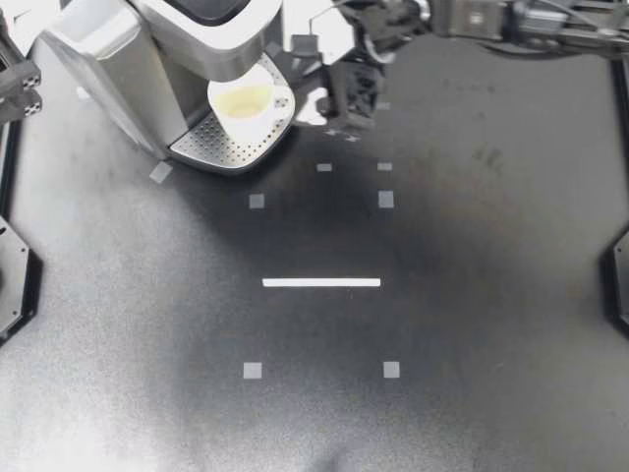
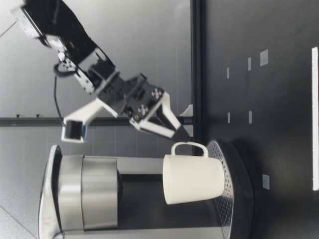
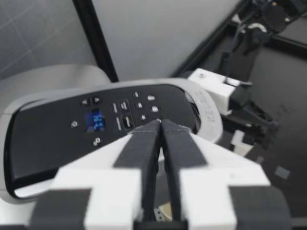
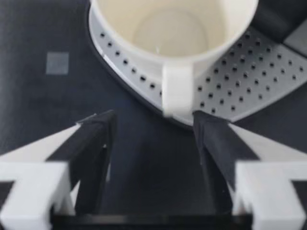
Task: Place the coffee capsule inside the capsule container, then place the cup onto the center of the cup tray.
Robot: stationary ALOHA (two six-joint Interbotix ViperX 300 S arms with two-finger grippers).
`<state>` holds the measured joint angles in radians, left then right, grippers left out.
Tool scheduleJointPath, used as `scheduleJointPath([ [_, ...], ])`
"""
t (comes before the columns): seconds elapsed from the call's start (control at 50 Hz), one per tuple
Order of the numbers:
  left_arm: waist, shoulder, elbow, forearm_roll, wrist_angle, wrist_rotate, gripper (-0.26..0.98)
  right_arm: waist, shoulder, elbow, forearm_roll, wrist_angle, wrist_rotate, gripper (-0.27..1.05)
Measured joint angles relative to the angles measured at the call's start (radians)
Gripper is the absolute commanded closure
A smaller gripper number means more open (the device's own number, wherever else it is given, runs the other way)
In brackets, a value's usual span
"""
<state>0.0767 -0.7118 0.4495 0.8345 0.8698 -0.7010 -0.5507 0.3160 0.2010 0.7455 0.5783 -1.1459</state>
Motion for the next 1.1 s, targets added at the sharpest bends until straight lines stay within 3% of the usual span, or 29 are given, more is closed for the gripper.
scheduleJointPath([
  [0.26,0.091,0.071,0.000,-0.011,-0.040,0.006,0.57,-0.011,-0.132,0.127,0.014,-0.041,0.026,0.19],
  [0.42,0.138,0.143,-0.064,-0.067,0.041,0.081,0.58,-0.011,-0.202,0.196,0.026,-0.037,0.094,0.21],
  [0.56,0.186,0.209,-0.146,-0.186,0.101,0.229,0.58,-0.012,-0.239,0.249,0.028,-0.018,0.112,0.26],
  [0.68,0.252,0.264,-0.212,-0.341,0.107,0.377,0.58,-0.011,-0.270,0.291,0.032,-0.002,0.112,0.29],
  [0.82,0.316,0.307,-0.247,-0.469,0.077,0.479,0.58,-0.011,-0.305,0.353,0.060,0.000,0.106,0.32],
  [0.92,0.348,0.327,-0.253,-0.509,0.054,0.506,0.58,-0.011,-0.328,0.388,0.071,0.000,0.103,0.34],
  [1.1,0.383,0.356,-0.255,-0.517,0.029,0.511,0.58,-0.012,-0.362,0.425,0.075,-0.021,0.101,0.39],
])
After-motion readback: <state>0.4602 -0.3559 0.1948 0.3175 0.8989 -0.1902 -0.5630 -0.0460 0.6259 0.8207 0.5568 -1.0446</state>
